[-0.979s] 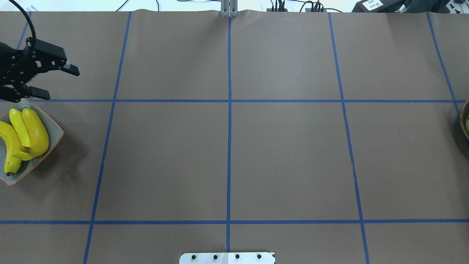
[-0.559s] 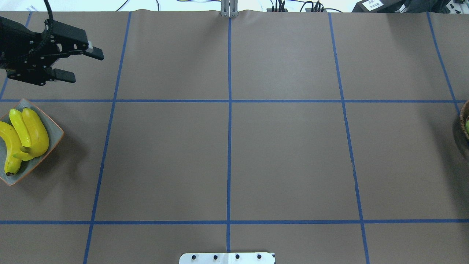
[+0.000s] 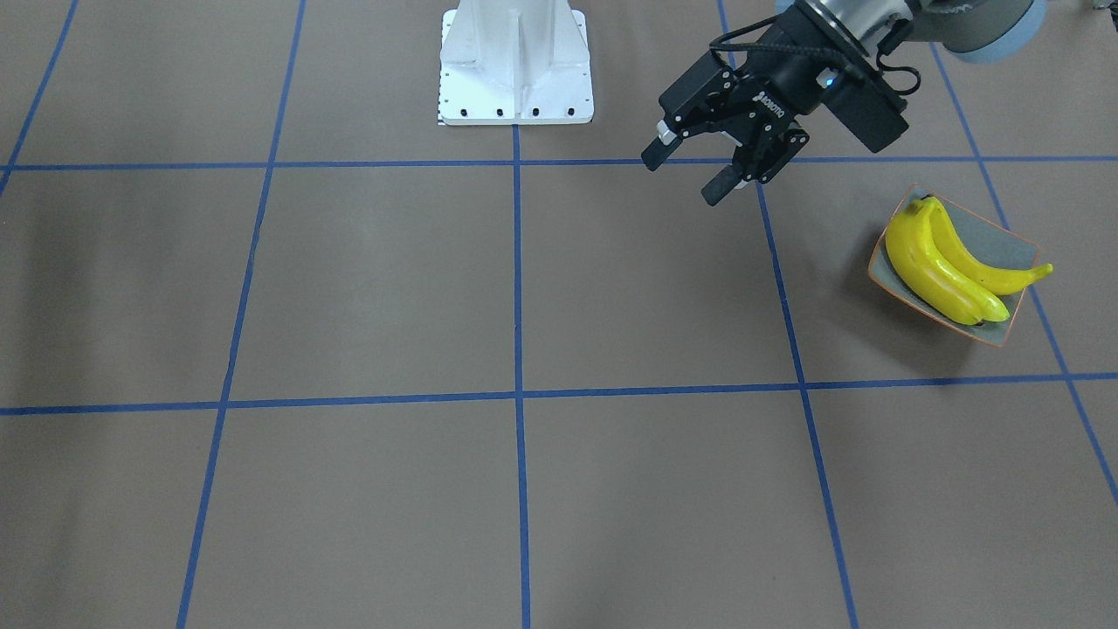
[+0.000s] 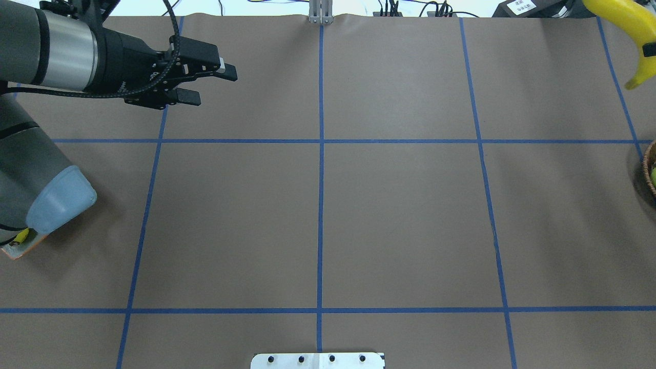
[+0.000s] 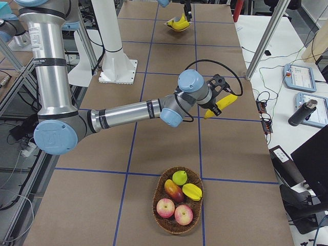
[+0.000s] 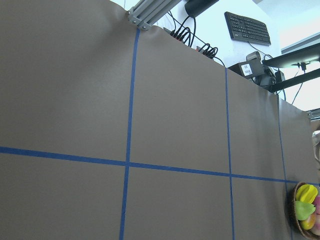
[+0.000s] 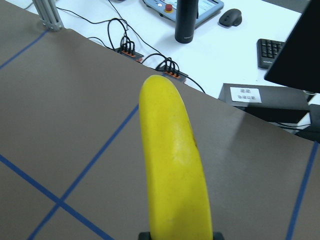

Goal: Transfer all bananas from basket to plate

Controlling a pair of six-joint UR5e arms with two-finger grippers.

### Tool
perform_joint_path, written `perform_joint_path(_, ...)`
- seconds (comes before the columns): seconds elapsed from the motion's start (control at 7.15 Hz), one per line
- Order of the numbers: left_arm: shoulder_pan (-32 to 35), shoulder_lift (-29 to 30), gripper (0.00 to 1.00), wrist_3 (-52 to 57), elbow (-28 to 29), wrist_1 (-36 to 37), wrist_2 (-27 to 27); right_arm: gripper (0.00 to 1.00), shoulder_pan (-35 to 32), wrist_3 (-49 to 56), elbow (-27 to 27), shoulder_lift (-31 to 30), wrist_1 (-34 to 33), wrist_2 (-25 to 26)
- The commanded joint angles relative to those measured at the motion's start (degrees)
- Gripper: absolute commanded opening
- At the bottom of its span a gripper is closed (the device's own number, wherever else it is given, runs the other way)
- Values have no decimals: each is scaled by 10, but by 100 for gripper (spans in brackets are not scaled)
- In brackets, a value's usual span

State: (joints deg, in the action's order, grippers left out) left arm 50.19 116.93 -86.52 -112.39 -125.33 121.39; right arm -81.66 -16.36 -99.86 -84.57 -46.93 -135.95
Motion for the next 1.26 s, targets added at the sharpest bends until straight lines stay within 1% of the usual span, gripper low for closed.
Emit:
perform_joint_path(0.0,-12,97,100,28,-1,194,3,0,72,-48,-49,1,-1,61)
perform_joint_path(0.14,-32,150,100,29,-2,301,4,0,122,-70,-67,2,-2,117)
perform_joint_path(0.28,-40,160,100,24,-2,332,5,0,170,-74,-82,20,-31,169)
perform_joint_path(0.42,-40,161,100,14,1,332,6,0,215,-75,-117,45,-91,216)
perform_joint_path(0.7,-40,188,100,-49,29,330,5,0,295,-93,-179,119,-230,299)
perform_joint_path(0.84,-40,199,100,-73,39,330,5,0,343,-104,-190,163,-286,355)
perform_joint_path(0.98,-40,201,100,-83,44,329,4,0,392,-110,-195,198,-327,413)
perform_joint_path(1.12,-40,201,100,-88,48,324,3,0,442,-111,-205,217,-353,472)
